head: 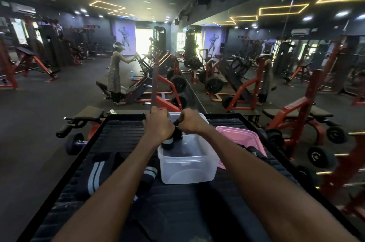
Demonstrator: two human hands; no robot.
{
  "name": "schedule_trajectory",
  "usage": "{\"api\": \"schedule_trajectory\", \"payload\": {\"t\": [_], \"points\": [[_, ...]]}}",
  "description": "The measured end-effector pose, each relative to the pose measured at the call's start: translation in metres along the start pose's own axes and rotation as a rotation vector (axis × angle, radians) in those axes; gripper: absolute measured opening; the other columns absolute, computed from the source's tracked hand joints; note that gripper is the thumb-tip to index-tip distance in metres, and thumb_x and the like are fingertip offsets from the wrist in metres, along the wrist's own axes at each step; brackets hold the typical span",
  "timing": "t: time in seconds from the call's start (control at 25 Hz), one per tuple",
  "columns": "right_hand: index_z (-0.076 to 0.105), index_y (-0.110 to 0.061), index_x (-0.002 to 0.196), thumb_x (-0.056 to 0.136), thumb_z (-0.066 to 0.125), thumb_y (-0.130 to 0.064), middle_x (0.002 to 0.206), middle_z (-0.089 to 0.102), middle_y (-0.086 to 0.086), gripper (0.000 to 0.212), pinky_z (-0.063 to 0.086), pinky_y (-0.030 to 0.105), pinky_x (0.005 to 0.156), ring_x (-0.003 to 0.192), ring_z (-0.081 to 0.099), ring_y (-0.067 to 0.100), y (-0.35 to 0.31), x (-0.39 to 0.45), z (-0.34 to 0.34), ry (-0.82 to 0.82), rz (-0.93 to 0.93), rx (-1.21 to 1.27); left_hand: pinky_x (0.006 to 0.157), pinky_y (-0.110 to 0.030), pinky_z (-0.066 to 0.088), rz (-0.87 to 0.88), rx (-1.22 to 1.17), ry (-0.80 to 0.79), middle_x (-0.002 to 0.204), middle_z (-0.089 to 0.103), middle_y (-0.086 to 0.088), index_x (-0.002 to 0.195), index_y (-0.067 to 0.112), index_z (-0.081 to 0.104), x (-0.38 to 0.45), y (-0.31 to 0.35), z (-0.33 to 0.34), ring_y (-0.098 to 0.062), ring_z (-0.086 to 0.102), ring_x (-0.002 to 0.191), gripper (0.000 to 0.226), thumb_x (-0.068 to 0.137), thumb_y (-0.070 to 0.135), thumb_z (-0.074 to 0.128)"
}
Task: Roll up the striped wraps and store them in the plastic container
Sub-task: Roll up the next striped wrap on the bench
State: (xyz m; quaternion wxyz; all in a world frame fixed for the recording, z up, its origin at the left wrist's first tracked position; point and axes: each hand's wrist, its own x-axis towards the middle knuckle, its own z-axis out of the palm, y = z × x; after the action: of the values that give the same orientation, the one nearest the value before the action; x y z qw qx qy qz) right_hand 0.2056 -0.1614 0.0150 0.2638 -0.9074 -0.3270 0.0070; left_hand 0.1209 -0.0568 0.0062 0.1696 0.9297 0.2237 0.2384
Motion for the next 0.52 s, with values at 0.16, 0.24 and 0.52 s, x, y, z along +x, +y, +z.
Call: {"api": "schedule_trajectory", "payload": {"t": [0.16,0.24,0.52], "points": [[0.068,-0.013,0.083,0.08,0.068,-0.014,0.082,0.068,0.006,0.003,0.049,0.028,0.06,0.076,0.066,0.02,0.039,-0.011,-0.042,0.179,0.045,-0.024,0.092,-0.049,0.051,0.143,-0.091,0.011,0.108,0.064,-0.012,0.094,0.013,0.073,0.004,0.032,0.004,-0.033,0.058,0.106,0.014,0.087,0.016,0.061],[0.064,-0.015,0.08,0.076,0.069,-0.025,0.086,0.068,0.011,0.012,0.056,0.036,0.066,0.077,0.067,0.027,0.074,-0.018,-0.056,0.181,0.137,-0.102,0.087,-0.049,0.055,0.209,-0.15,-0.026,0.102,0.069,-0.012,0.091,0.012,0.075,0.003,0.051,0.01,-0.032,0.062,0.098,0.019,0.084,0.012,0.058],[0.061,-0.02,0.088,0.076,0.072,-0.038,0.11,0.069,0.005,0.024,0.049,0.031,0.079,0.101,0.065,0.024,0.164,-0.065,-0.071,-0.214,0.41,-0.539,0.083,-0.044,0.058,0.339,-0.175,-0.189,0.093,0.073,-0.007,0.089,0.014,0.073,-0.008,0.108,0.034,-0.023,0.065,0.085,0.015,0.089,0.011,0.059]]}}
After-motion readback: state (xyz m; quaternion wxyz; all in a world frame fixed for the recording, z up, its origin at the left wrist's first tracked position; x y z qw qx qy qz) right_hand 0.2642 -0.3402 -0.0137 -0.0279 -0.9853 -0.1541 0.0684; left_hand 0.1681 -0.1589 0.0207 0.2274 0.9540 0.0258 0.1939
